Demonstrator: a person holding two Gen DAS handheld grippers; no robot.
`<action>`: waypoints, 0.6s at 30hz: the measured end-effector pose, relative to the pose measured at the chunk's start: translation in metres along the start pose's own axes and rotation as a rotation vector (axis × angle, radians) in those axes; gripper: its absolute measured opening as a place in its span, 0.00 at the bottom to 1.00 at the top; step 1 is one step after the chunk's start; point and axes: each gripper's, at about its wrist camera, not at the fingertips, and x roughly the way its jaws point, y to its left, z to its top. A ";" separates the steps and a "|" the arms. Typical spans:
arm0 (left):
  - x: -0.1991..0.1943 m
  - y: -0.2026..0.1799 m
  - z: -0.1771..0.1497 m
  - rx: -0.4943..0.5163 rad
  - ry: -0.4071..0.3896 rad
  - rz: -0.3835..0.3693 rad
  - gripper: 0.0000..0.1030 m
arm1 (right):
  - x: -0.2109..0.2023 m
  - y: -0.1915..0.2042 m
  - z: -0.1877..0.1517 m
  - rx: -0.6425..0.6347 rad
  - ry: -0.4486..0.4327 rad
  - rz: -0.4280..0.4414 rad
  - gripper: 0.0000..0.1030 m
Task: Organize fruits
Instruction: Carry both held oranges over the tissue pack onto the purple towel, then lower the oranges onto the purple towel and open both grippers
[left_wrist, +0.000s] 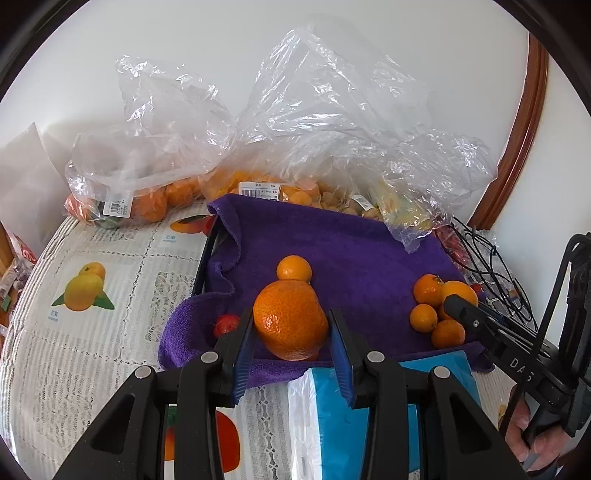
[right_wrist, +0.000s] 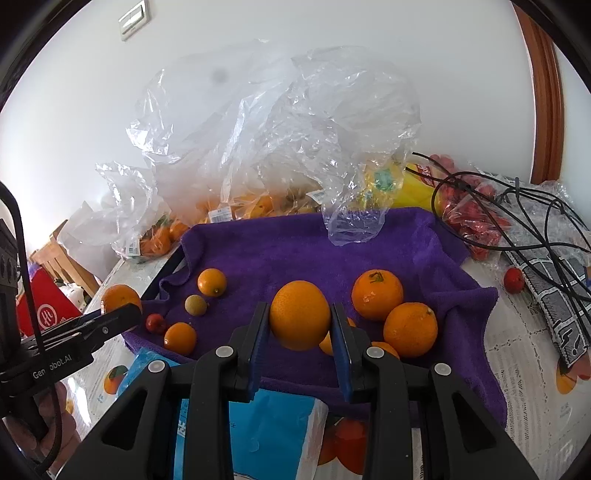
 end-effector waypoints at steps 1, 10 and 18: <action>0.000 -0.001 0.000 0.002 0.001 -0.001 0.35 | 0.002 0.000 -0.001 0.002 0.008 0.003 0.31; 0.006 -0.002 -0.002 0.016 0.009 0.021 0.35 | 0.017 -0.002 -0.008 -0.002 0.057 -0.009 0.31; 0.009 0.001 -0.002 0.008 0.023 0.012 0.35 | 0.026 -0.001 -0.012 -0.013 0.085 -0.029 0.31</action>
